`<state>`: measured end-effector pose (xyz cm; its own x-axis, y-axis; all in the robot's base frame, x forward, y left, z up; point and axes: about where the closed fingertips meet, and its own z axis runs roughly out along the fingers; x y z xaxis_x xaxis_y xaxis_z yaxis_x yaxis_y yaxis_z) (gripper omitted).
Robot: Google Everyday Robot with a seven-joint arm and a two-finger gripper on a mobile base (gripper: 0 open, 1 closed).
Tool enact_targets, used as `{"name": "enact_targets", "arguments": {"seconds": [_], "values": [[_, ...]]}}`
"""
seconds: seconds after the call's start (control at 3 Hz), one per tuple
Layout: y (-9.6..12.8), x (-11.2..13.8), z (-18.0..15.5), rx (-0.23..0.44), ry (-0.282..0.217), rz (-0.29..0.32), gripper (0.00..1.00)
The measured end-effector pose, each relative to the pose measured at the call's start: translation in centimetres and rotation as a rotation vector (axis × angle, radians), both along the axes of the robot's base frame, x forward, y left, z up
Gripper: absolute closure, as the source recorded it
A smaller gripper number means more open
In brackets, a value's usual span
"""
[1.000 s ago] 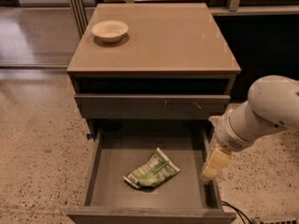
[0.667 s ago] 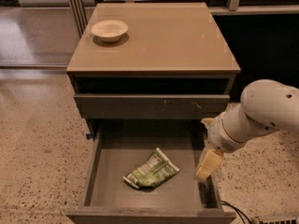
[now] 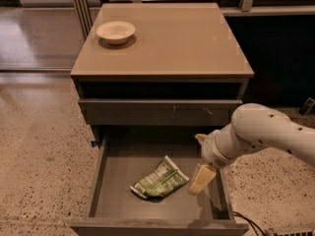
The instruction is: Pick green jalapeno chip bag from middle drawer and place on counter
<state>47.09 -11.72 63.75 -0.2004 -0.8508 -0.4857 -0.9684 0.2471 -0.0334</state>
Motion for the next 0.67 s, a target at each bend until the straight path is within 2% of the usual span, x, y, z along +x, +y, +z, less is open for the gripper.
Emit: {"name": "enact_targets", "arguments": {"seconds": [0.33,0.67], "values": [[0.1,0.2,-3.8,0.006,0.025,-0.03,0.0],[0.0,0.4,-8.0,0.033,0.079,-0.076,0.0]]}}
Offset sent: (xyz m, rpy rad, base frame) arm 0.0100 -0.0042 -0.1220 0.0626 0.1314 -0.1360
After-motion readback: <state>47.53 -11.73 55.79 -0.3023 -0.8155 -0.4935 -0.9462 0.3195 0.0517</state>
